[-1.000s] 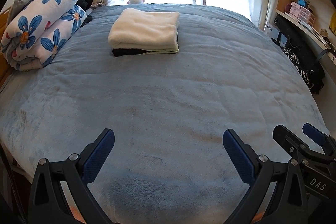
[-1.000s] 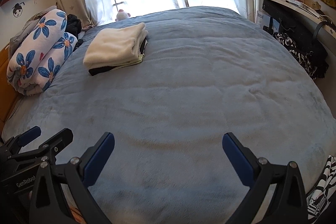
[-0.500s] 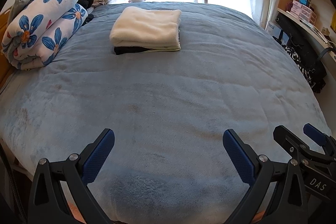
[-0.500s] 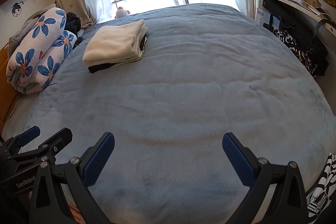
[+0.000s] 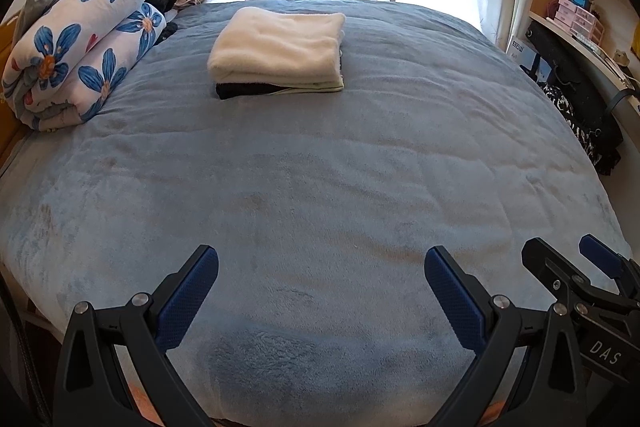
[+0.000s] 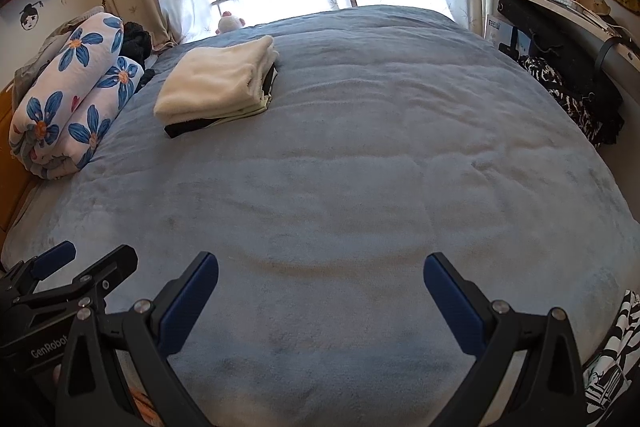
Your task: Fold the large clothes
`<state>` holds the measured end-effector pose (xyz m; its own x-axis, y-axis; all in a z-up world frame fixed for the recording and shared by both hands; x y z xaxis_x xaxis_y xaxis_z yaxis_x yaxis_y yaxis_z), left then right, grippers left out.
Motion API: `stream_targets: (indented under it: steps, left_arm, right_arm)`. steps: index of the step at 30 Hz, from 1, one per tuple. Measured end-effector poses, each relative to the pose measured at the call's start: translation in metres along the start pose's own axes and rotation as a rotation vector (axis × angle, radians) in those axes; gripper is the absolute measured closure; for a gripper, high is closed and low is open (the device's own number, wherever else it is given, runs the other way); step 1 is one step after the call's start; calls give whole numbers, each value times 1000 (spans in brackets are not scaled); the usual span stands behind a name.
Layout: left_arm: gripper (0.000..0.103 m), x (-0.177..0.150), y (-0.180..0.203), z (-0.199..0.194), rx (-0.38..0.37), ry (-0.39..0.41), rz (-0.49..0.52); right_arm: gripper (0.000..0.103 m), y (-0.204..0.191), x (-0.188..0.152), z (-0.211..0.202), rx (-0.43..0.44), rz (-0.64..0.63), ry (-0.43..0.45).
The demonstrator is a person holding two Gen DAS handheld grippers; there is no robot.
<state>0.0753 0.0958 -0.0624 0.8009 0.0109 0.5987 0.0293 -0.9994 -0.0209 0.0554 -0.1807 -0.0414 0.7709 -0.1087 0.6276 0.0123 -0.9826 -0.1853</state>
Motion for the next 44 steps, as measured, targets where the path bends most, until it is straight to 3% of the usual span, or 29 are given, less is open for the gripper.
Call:
stream_targets:
  steps: [44]
  left_arm:
    - [1, -2, -1, 3, 8, -20, 13]
  right_arm:
    - [0, 0, -5, 5, -1, 2, -16]
Point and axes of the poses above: each gripper's, at about its wrist camera, not at the fingertips, and z roughly the way its jaws point, y to its right, x to its top, the point moved 5 cm from there along z, roughly the way its jaws point, and after that the axes turned 4 degrees about x, right-handed, at the moved point
